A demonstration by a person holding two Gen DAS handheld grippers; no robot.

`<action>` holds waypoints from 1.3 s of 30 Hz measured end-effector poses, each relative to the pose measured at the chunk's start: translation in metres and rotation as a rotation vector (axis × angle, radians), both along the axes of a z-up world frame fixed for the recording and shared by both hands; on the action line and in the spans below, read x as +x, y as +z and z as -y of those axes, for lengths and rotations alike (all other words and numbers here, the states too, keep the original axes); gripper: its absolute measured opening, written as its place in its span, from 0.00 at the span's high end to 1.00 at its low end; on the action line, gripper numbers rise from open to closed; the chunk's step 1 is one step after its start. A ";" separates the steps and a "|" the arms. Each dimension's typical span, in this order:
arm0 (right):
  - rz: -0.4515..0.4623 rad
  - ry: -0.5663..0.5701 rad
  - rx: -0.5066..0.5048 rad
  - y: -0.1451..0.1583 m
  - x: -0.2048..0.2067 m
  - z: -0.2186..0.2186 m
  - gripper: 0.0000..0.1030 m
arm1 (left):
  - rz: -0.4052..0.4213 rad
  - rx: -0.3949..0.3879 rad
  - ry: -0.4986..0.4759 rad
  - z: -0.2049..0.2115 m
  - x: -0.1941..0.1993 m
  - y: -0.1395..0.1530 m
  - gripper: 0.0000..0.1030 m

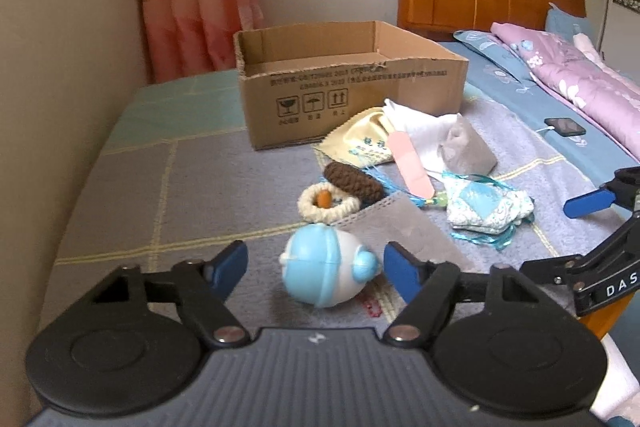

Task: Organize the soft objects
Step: 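Lower the left gripper onto the light-blue plush toy and close it, then close the right gripper on the blue-patterned pouch while the left gripper holds the plush toy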

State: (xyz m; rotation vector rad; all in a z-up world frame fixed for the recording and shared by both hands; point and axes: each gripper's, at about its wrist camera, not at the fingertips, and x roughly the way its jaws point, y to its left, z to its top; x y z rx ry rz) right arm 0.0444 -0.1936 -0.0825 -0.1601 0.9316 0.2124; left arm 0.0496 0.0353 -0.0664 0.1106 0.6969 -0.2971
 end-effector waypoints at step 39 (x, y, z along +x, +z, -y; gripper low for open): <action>0.124 0.304 -0.046 0.023 0.016 -0.035 0.43 | -0.026 -0.006 0.061 -0.010 -0.002 0.000 0.55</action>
